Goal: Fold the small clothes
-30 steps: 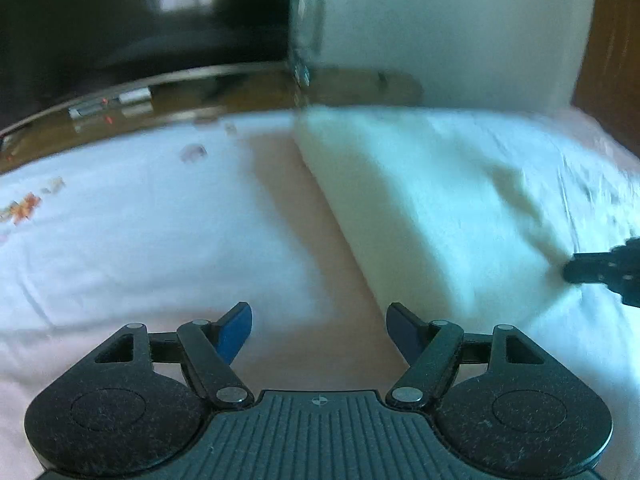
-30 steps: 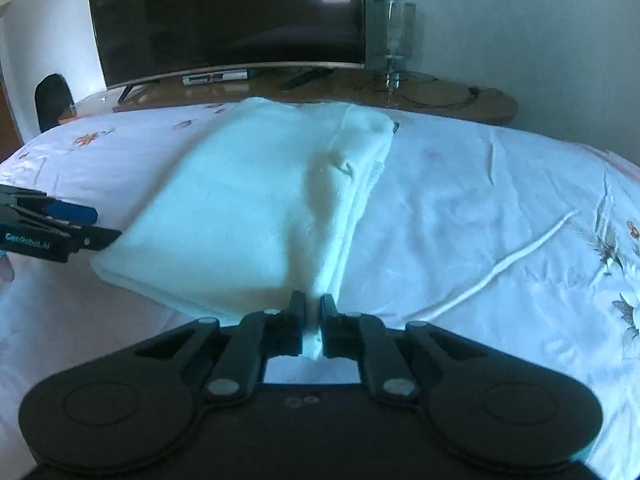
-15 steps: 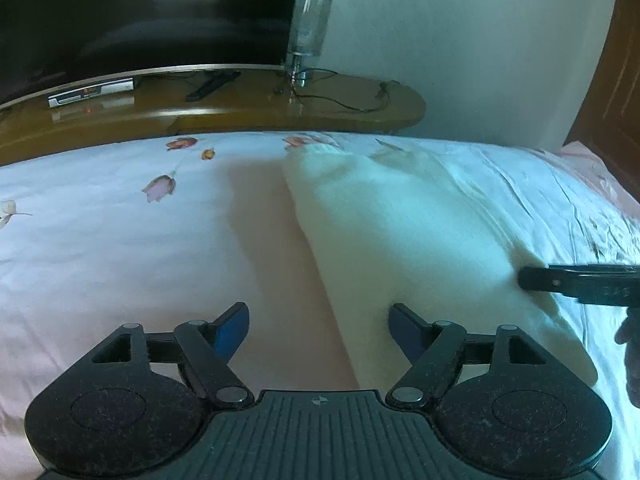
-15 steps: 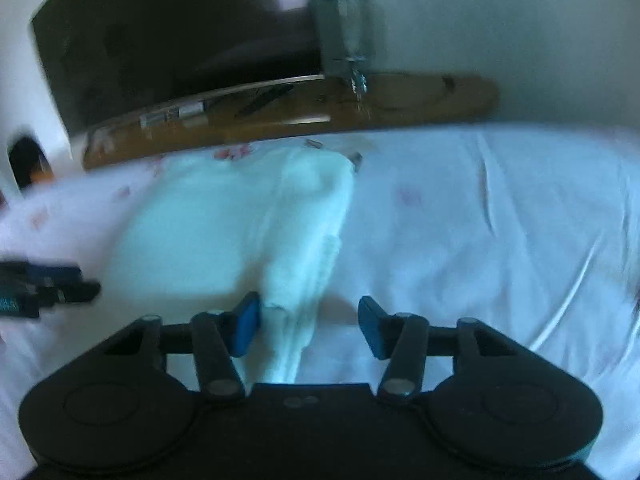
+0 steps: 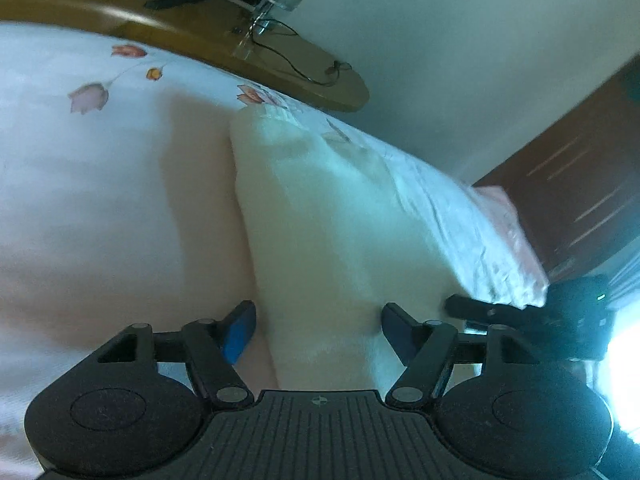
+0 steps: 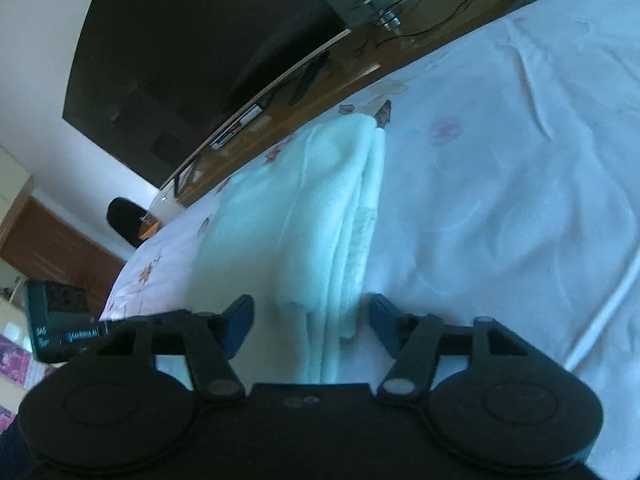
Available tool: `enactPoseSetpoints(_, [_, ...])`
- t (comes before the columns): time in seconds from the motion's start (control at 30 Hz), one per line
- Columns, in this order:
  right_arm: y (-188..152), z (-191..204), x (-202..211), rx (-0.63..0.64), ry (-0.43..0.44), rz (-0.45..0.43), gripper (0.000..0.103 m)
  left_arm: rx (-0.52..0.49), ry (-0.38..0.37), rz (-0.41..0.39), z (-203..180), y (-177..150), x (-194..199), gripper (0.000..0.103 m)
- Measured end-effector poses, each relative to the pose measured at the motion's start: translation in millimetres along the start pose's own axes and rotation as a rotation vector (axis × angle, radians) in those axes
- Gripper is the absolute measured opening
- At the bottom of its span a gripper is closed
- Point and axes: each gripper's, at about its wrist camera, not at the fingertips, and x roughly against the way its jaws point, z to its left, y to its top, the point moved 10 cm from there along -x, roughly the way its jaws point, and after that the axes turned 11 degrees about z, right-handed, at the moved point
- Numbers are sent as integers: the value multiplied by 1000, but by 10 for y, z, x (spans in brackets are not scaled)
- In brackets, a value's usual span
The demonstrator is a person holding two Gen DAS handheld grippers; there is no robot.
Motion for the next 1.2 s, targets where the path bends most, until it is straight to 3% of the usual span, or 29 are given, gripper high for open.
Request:
enactPoseSetpoints(0.1, [13, -110, 31, -44, 63, 18, 48, 17, -27, 7, 13, 8, -20, 69])
enactPoseSetpoints(0.17, [31, -117, 11, -54, 82, 23, 50, 28, -37, 5, 8, 47, -63, 69])
enactPoseSetpoints(0.3, [143, 34, -199, -2, 72, 23, 51, 52, -47, 1, -34, 116, -135, 70])
enactPoseSetpoints(0.37, [151, 81, -239, 10, 61, 20, 45, 40, -29, -3, -43, 110, -133, 66])
enactPoseSetpoints(0.43, [143, 99, -237, 18, 33, 15, 43, -8, 55, -17, -81, 96, -145, 56])
enactPoseSetpoints(0.5, [132, 142, -246, 42, -11, 6, 39, -76, 148, -28, -203, 91, -186, 52])
enactPoseSetpoints(0.67, [109, 453, -261, 208, -231, -26, 34, -244, 330, -47, -524, 101, -111, 39])
enactPoseSetpoints(0.97, [56, 1061, -108, 281, -259, -79, 32, -295, 333, -106, -648, 94, 515, 39])
enactPoseSetpoints(1.2, [-186, 1918, -265, 331, -208, -99, 32, -321, 417, -148, -330, -136, 1481, 39])
